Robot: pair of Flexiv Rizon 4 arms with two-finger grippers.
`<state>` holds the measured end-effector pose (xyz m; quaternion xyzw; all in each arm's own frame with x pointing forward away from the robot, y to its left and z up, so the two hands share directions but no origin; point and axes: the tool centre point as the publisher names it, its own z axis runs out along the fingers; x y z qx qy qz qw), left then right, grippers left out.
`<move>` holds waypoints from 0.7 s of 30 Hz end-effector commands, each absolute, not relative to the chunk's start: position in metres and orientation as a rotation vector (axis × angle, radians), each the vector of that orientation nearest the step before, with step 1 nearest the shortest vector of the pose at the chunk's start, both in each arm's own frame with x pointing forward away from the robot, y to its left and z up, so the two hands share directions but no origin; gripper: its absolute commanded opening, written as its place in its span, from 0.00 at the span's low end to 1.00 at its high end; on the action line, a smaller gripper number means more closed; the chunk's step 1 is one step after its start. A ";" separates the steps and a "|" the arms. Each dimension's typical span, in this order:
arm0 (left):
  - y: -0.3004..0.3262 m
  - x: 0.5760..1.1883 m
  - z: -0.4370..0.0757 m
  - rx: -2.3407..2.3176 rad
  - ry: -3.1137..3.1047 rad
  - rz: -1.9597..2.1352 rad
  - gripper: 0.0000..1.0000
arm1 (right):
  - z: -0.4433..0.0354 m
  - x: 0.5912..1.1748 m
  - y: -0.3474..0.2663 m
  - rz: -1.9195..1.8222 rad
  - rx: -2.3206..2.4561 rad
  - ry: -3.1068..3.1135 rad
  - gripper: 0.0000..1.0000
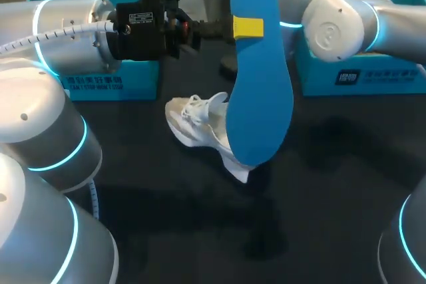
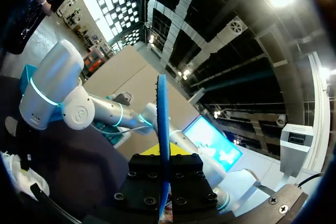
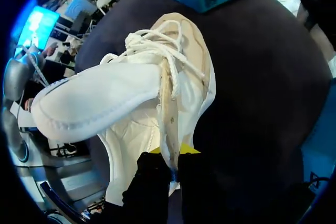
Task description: Take the shoe out of the shoebox, open the shoe tongue, remove and reinsert the insole, then place the shoe into the shoebox
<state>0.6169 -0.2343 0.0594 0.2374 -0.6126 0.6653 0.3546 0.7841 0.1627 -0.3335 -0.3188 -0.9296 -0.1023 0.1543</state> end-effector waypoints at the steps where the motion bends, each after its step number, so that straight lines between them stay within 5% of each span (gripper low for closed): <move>1: -0.234 0.616 0.058 0.615 -1.584 1.720 0.00 | -0.331 0.779 0.161 -0.330 -1.047 -2.627 0.00; 21: -0.234 0.616 0.058 0.615 -1.584 1.720 0.00 | -0.327 0.754 0.172 -0.445 -1.639 -2.438 0.00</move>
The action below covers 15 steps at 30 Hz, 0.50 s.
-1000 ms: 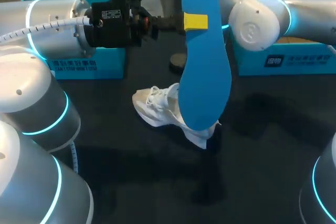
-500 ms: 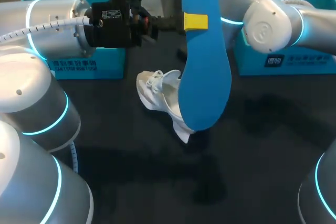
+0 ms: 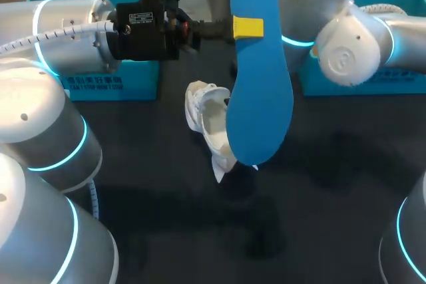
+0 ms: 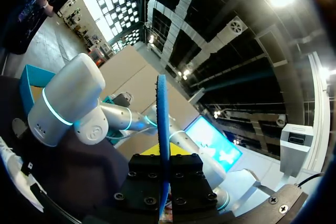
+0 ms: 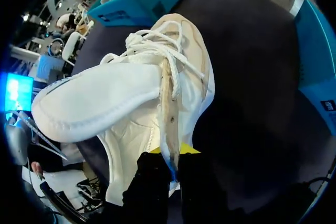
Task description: Take the shoe out of the shoebox, open the shoe tongue, remove and reinsert the insole, then place the shoe into the shoebox
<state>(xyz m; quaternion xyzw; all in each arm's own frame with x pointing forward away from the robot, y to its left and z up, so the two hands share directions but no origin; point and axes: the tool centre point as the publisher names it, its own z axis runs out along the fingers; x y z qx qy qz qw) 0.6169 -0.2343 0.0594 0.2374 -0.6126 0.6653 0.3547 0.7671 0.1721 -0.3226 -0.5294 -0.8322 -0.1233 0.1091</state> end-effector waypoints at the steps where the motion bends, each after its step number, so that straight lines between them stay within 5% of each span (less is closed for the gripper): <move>1: -0.234 0.616 0.058 0.615 -1.584 1.720 0.00 | -0.329 0.752 0.171 -0.452 -1.668 -2.423 0.00; 15: -0.234 0.616 0.058 0.615 -1.584 1.720 0.00 | -0.339 0.745 0.172 -0.474 -1.859 -2.296 0.00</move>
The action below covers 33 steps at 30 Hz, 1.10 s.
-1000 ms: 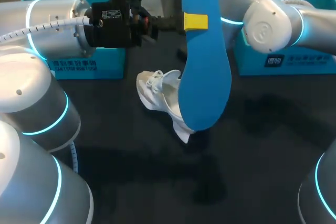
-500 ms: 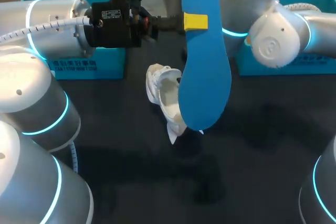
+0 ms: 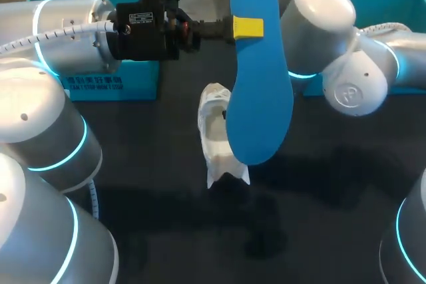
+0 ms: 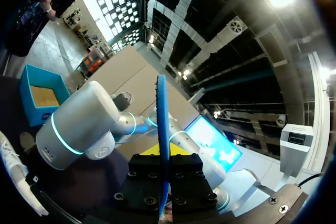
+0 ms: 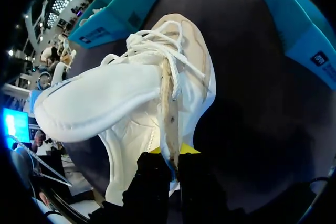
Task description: Take the shoe out of the shoebox, open the shoe tongue, remove and reinsert the insole, then place the shoe into the shoebox
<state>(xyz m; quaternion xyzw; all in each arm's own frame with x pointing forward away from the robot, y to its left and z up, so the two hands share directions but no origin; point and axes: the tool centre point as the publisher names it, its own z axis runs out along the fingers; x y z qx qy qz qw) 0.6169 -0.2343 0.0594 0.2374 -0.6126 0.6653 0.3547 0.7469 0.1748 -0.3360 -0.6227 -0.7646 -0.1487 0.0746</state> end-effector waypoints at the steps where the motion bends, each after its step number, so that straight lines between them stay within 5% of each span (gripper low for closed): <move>1: -0.234 0.616 0.058 0.615 -1.584 1.720 0.00 | -0.339 0.746 0.172 -0.466 -1.856 -2.294 0.00; 32: -0.234 0.616 0.058 0.615 -1.584 1.720 0.00 | -0.378 0.749 0.163 -0.420 -1.803 -2.183 0.00; 33: -0.234 0.616 0.058 0.615 -1.584 1.720 0.00 | -0.378 0.749 0.163 -0.420 -1.803 -2.183 0.07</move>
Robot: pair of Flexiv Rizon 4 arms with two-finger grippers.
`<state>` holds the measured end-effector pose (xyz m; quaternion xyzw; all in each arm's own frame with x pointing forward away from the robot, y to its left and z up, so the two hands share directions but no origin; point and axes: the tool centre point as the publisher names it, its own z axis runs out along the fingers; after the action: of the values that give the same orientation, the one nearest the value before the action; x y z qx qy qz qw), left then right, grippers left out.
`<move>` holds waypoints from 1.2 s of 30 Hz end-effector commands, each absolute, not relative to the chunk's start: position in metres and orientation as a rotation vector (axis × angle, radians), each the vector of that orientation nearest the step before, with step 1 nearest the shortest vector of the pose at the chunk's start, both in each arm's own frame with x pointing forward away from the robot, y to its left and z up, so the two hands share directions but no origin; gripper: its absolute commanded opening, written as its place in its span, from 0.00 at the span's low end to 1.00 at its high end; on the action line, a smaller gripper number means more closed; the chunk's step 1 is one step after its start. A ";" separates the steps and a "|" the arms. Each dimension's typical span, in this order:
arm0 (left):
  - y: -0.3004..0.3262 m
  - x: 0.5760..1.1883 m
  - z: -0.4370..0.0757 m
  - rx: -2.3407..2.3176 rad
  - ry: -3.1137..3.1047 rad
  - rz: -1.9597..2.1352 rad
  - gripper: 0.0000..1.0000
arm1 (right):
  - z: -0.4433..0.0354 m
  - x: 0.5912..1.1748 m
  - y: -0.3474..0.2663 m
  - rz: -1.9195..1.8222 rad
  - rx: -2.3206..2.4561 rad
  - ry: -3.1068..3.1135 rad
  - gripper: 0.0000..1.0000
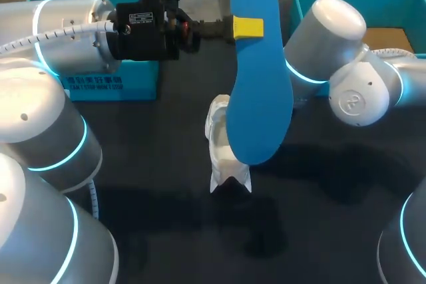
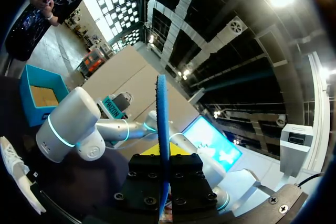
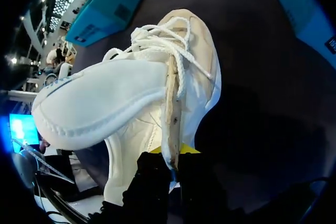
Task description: Take the shoe out of the shoebox, open the shoe tongue, remove and reinsert the insole, then place the shoe into the shoebox
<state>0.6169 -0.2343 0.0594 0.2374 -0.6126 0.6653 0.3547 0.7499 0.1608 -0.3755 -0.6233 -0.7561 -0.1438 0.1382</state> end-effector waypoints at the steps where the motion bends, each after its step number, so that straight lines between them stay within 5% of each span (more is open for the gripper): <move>1: -0.234 0.616 0.058 0.615 -1.584 1.720 0.00 | -0.377 0.748 0.163 -0.420 -1.805 -2.183 0.22; 2: -0.234 0.616 0.058 0.615 -1.584 1.720 0.00 | -0.376 0.748 0.163 -0.421 -1.806 -2.184 0.46; 3: -0.234 0.616 0.058 0.615 -1.584 1.720 0.00 | -0.374 0.747 0.162 -0.422 -1.806 -2.186 1.00; 16: -0.234 0.616 0.058 0.615 -1.584 1.720 0.00 | -0.319 0.754 0.156 -0.558 -1.721 -2.283 1.00; 36: -0.234 0.616 0.058 0.615 -1.584 1.720 0.00 | -0.318 0.755 0.156 -0.595 -1.716 -2.276 1.00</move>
<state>0.6169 -0.2343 0.0594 0.2374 -0.6126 0.6653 0.3547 0.7546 0.1564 -0.3170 -0.5868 -0.7785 -0.1913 0.1140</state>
